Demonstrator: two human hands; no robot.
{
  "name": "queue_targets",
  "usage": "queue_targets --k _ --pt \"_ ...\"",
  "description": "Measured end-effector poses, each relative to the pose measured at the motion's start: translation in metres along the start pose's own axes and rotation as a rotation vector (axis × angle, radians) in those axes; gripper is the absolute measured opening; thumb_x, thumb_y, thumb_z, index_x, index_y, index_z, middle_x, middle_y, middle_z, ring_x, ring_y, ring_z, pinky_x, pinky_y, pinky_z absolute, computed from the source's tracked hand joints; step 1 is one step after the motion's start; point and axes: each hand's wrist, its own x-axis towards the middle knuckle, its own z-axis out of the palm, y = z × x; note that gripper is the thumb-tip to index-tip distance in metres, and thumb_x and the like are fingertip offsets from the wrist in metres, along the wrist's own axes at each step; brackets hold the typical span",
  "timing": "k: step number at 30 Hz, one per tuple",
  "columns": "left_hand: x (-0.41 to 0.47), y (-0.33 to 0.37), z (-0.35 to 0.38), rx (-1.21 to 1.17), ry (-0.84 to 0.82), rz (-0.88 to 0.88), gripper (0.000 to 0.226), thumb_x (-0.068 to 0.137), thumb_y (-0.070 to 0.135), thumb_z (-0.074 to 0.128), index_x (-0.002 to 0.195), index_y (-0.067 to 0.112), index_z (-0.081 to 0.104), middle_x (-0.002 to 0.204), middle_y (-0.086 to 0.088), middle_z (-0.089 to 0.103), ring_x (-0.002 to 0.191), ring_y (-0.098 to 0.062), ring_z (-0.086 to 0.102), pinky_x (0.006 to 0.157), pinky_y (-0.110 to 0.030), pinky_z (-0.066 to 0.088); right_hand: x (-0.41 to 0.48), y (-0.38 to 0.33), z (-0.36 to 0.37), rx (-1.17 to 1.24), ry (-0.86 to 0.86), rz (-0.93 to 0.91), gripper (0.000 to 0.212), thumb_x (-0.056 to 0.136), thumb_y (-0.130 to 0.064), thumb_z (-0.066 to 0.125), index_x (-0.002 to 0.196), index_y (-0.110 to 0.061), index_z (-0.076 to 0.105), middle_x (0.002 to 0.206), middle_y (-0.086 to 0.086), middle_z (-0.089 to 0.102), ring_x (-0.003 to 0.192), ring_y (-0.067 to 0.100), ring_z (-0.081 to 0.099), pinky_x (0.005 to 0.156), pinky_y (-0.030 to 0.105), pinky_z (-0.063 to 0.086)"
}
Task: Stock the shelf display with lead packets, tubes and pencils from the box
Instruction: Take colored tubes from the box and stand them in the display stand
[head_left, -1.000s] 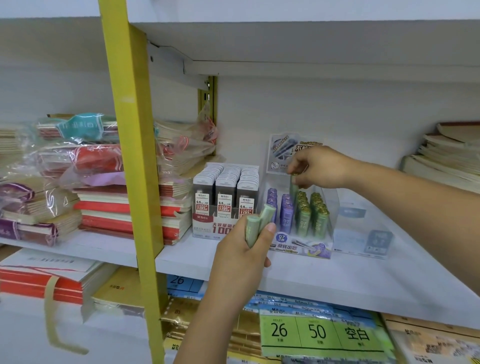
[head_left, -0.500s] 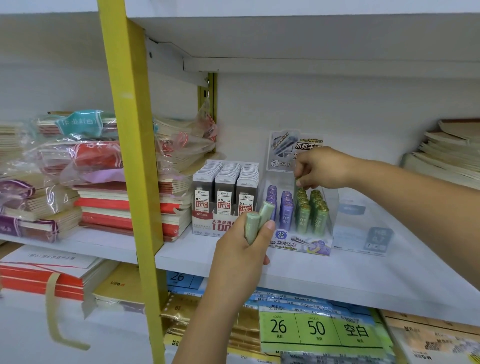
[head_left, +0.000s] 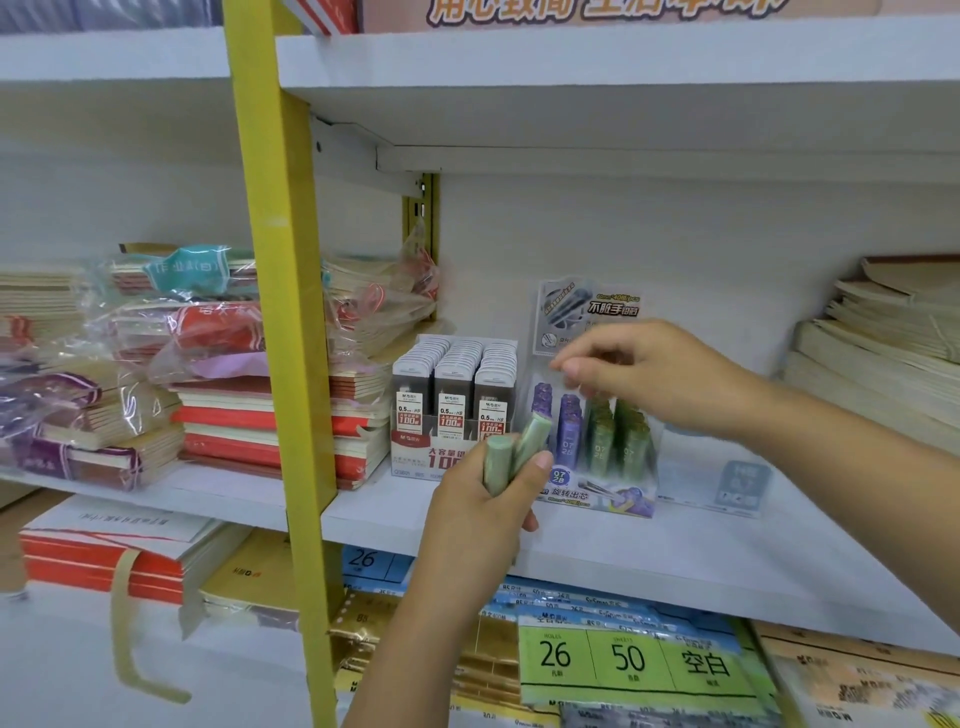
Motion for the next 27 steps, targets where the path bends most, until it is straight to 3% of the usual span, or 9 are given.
queue_targets --k 4,8,10,12,16,21,24,27 --pt "-0.006 0.004 0.01 -0.028 -0.064 0.005 0.003 0.089 0.036 0.072 0.086 0.036 0.07 0.054 0.01 0.059 0.044 -0.003 0.05 0.047 -0.019 0.039 -0.035 -0.014 0.016 0.085 -0.156 0.012 0.019 0.081 -0.035 0.071 0.1 -0.039 0.071 0.089 -0.013 0.072 0.086 0.005 0.067 0.08 0.022 0.054" --pt "-0.012 0.008 0.01 -0.131 -0.105 -0.035 0.019 0.087 0.023 0.076 0.101 0.035 0.069 0.066 0.005 0.067 0.051 -0.005 0.056 0.046 -0.02 0.044 -0.051 -0.007 0.01 0.196 -0.011 0.072 0.015 0.086 -0.016 0.07 0.089 -0.029 0.075 0.085 -0.005 0.073 0.083 0.015 0.068 0.078 0.027 0.056" --pt "-0.013 0.009 0.005 -0.212 -0.099 -0.05 0.017 0.087 0.021 0.075 0.099 0.033 0.07 0.075 -0.003 0.071 0.055 -0.01 0.057 0.047 -0.021 0.045 -0.058 -0.001 0.004 0.228 0.018 0.105 0.017 0.085 -0.016 0.071 0.087 -0.031 0.076 0.086 0.0 0.073 0.084 0.02 0.068 0.08 0.032 0.055" --pt "-0.014 0.01 0.001 -0.27 -0.084 -0.051 0.016 0.087 0.019 0.075 0.094 0.033 0.072 0.072 -0.001 0.068 0.056 -0.01 0.056 0.045 -0.02 0.042 -0.065 0.002 0.002 0.244 -0.006 0.147 0.019 0.082 -0.015 0.074 0.089 -0.032 0.075 0.089 0.007 0.072 0.084 0.024 0.066 0.084 0.039 0.054" --pt "-0.015 0.009 0.001 -0.303 -0.021 -0.058 0.018 0.086 0.017 0.076 0.096 0.032 0.071 0.068 0.008 0.064 0.052 -0.007 0.051 0.043 -0.017 0.036 -0.069 0.001 0.008 0.231 -0.14 0.176 0.022 0.08 -0.006 0.075 0.086 -0.027 0.073 0.082 -0.002 0.073 0.075 0.011 0.068 0.074 0.027 0.055" --pt "-0.013 0.013 0.005 -0.215 -0.004 -0.031 0.016 0.085 0.025 0.077 0.09 0.039 0.072 0.073 0.011 0.069 0.043 -0.002 0.042 0.041 -0.016 0.034 -0.062 -0.004 0.015 0.163 -0.108 0.131 0.017 0.075 -0.02 0.081 0.087 -0.027 0.07 0.079 -0.01 0.071 0.07 0.007 0.066 0.067 0.024 0.055" --pt "-0.01 0.011 0.007 -0.154 0.007 -0.007 0.014 0.084 0.031 0.078 0.09 0.041 0.071 0.078 0.009 0.071 0.045 0.004 0.047 0.045 -0.013 0.037 -0.057 -0.007 0.024 0.117 -0.149 0.093 0.031 0.08 -0.016 0.078 0.102 -0.035 0.067 0.085 -0.012 0.067 0.075 0.008 0.064 0.073 0.027 0.056" --pt "-0.007 0.005 0.006 -0.066 -0.029 -0.031 0.011 0.088 0.047 0.068 0.097 0.046 0.061 0.081 0.013 0.068 0.057 0.002 0.051 0.061 -0.022 0.043 -0.048 -0.004 0.017 0.063 -0.161 0.074 0.045 0.087 -0.016 0.068 0.12 -0.045 0.058 0.095 -0.01 0.063 0.084 0.009 0.065 0.077 0.024 0.055"
